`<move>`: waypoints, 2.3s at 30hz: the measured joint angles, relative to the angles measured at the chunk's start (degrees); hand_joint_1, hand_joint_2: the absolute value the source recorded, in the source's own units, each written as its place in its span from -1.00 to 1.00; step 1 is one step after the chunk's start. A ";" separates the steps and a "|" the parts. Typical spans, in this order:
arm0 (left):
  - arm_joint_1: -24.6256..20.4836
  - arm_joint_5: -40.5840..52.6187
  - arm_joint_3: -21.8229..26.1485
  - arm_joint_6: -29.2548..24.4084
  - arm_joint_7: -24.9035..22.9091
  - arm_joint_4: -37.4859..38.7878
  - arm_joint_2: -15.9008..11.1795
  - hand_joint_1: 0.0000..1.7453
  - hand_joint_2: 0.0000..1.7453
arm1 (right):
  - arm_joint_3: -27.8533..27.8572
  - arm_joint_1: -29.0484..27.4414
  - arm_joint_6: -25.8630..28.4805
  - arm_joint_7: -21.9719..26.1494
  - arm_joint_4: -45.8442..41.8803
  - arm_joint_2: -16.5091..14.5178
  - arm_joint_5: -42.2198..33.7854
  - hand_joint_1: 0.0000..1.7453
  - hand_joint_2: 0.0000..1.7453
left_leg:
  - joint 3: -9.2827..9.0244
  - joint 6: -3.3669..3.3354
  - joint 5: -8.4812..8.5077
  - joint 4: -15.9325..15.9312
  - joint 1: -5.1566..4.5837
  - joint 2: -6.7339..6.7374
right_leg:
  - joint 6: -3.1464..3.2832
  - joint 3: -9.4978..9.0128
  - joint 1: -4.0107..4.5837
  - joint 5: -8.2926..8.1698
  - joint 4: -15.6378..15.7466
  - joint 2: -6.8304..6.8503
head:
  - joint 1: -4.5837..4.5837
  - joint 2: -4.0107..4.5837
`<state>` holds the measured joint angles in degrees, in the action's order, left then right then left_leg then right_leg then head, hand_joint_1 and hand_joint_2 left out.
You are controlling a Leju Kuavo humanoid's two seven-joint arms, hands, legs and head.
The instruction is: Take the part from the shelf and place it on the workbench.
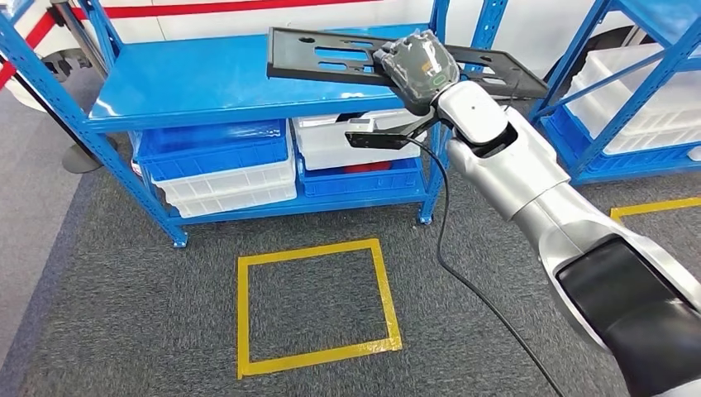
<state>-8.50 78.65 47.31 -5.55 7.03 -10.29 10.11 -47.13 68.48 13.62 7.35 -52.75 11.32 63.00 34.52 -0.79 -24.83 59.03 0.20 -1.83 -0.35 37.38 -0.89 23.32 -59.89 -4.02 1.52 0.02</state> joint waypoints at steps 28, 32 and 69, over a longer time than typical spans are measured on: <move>1.24 -0.03 0.38 0.48 -0.54 -0.02 0.05 -1.00 1.00 | 0.86 -0.53 0.17 0.39 -1.15 1.12 -0.25 1.00 1.00 | 0.27 1.75 -0.12 2.73 0.59 0.87 | 1.18 -0.87 -0.26 0.03 0.52 0.53 | -0.03 0.00; 1.34 -0.08 0.40 0.45 -0.55 -0.02 0.03 -1.00 1.00 | 0.86 -0.48 0.15 0.40 -1.25 1.16 -0.26 1.00 1.00 | -0.62 1.44 -0.72 0.63 0.51 -0.19 | 0.45 -0.30 -0.24 -0.29 0.48 -0.21 | -0.03 0.00; 1.21 -0.47 1.44 0.88 -1.65 -0.04 0.50 -1.00 1.00 | 1.14 1.28 -1.23 0.07 -1.21 0.75 -1.49 1.00 1.00 | -1.55 -0.22 -0.08 -1.68 0.77 2.49 | -1.08 7.27 0.01 5.92 -13.48 3.62 | -0.05 0.00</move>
<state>-7.30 78.18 48.76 -4.67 5.38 -10.34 10.62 -45.99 69.76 12.39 7.42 -53.96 12.07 61.51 32.97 -1.02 -24.91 57.35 0.97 0.66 -1.43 44.65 -0.87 29.23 -73.38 -0.40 1.46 0.02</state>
